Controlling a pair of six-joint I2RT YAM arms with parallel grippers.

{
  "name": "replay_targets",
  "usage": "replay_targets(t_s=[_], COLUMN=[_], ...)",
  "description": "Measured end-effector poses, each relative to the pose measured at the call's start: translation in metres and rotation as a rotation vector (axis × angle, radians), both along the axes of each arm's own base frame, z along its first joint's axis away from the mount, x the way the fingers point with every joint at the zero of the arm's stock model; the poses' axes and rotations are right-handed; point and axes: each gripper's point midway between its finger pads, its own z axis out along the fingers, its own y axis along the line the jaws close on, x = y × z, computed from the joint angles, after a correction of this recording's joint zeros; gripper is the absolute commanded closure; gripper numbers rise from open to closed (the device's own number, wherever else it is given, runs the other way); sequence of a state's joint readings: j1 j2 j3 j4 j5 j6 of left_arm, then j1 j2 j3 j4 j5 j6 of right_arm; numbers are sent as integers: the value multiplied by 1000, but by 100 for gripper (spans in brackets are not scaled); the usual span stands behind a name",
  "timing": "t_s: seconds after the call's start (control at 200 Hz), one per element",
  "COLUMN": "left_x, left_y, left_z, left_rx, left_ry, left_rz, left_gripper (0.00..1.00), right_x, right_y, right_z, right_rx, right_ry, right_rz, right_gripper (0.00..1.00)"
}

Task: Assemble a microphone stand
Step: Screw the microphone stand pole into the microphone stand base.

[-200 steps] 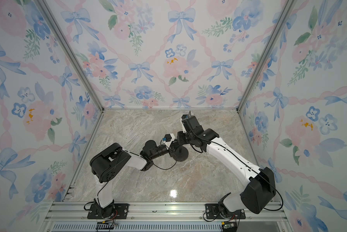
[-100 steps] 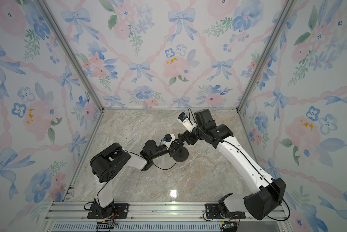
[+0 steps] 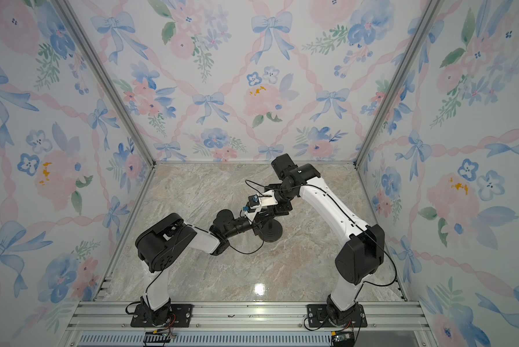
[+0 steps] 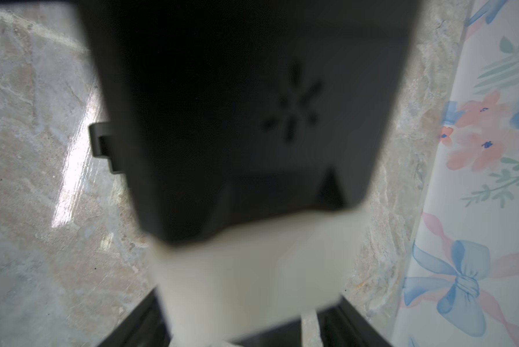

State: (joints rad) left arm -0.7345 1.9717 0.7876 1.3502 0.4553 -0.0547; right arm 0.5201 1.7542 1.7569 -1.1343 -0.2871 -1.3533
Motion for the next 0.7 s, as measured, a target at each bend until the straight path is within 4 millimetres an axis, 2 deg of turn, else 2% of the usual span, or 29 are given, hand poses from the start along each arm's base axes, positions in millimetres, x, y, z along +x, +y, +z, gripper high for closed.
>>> replay_targets(t_s=[0.055,0.195,0.24,0.42,0.565,0.7], left_x=[0,1,1,2,2,3], left_y=[0,1,1,1,2,3], left_z=[0,0,0,0,-3,-4], left_rx=[-1,-10,-12,-11,-5,-1], left_ry=[-1,17,20,20,27,32], left_rz=[-6,-1,-2,3,9,14], left_gripper=[94,86,84,56,55,55], right_x=[1,3,3,5,-2,-2], right_y=[-1,-1,-1,2,6,11], right_z=[2,3,2,1,1,1], right_rx=[-4,0,0,19,20,18], right_ry=[1,8,11,3,-44,-61], right_rz=[-6,-47,-63,-174,-289,-423], right_gripper=[56,65,64,65,66,74])
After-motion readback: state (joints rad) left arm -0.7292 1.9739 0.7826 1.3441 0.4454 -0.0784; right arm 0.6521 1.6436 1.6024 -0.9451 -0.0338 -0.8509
